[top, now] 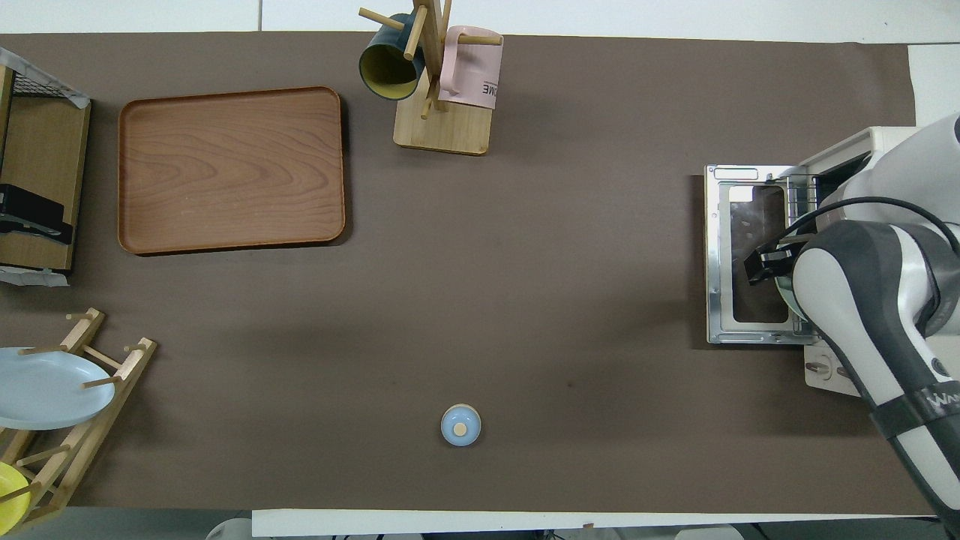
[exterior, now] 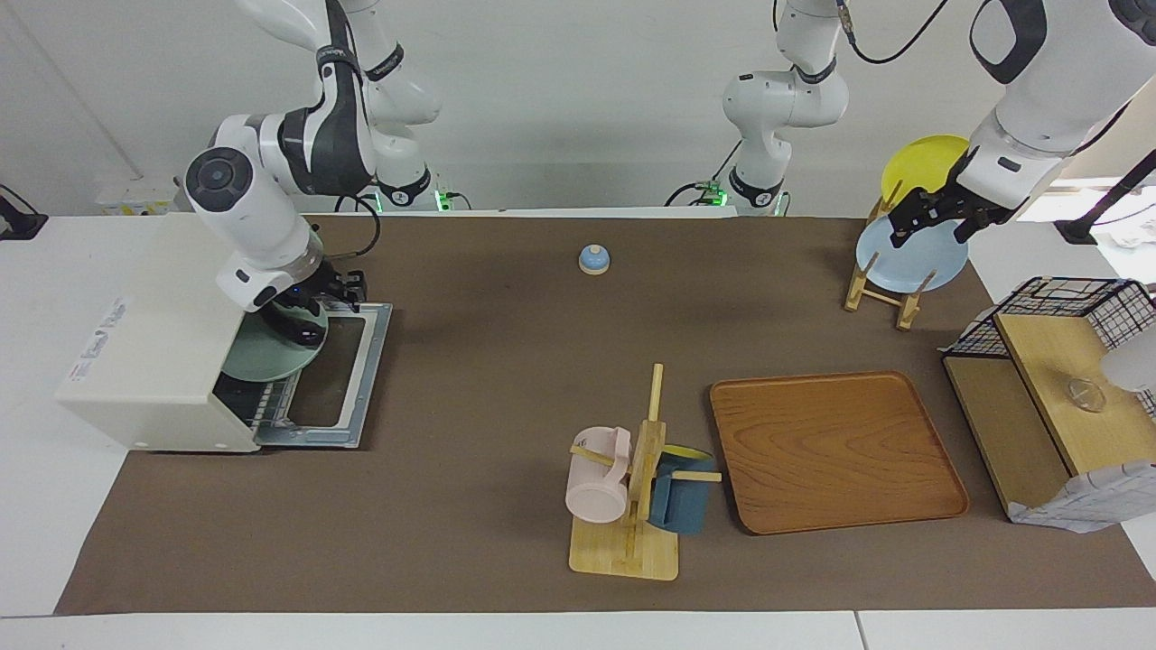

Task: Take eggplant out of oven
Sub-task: 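Grasp the green plate inside the oven with the right gripper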

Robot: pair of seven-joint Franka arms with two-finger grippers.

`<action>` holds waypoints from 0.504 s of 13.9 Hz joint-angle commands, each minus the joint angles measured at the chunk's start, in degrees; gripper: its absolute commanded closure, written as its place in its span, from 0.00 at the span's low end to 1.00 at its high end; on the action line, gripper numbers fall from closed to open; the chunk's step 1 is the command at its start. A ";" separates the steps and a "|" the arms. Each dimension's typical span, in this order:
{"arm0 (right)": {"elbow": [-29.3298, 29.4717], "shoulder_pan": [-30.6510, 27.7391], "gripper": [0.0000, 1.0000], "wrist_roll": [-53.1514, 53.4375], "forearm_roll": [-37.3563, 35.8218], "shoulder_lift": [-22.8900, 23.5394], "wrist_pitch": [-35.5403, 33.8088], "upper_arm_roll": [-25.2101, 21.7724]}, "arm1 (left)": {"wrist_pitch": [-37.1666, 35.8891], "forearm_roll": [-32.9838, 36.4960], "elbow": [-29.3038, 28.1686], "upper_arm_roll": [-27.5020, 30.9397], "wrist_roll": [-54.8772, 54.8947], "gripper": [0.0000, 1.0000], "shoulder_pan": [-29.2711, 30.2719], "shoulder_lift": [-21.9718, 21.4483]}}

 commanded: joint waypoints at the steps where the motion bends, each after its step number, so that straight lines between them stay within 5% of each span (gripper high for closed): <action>1: -3.82 -1.40 0.36 -4.72 -4.40 -2.24 3.33 0.71 | -0.95 0.74 -0.03 0.07 0.42 0.00 0.00 -0.39; 5: -8.38 -1.22 0.43 -6.05 -6.35 -2.06 10.70 0.71 | -0.95 0.74 -0.03 0.07 0.42 0.00 0.00 -0.39; 7: -8.74 -1.22 0.63 -6.49 -6.44 -1.88 10.81 0.71 | -0.95 0.74 -0.03 0.07 0.42 0.00 0.09 -0.39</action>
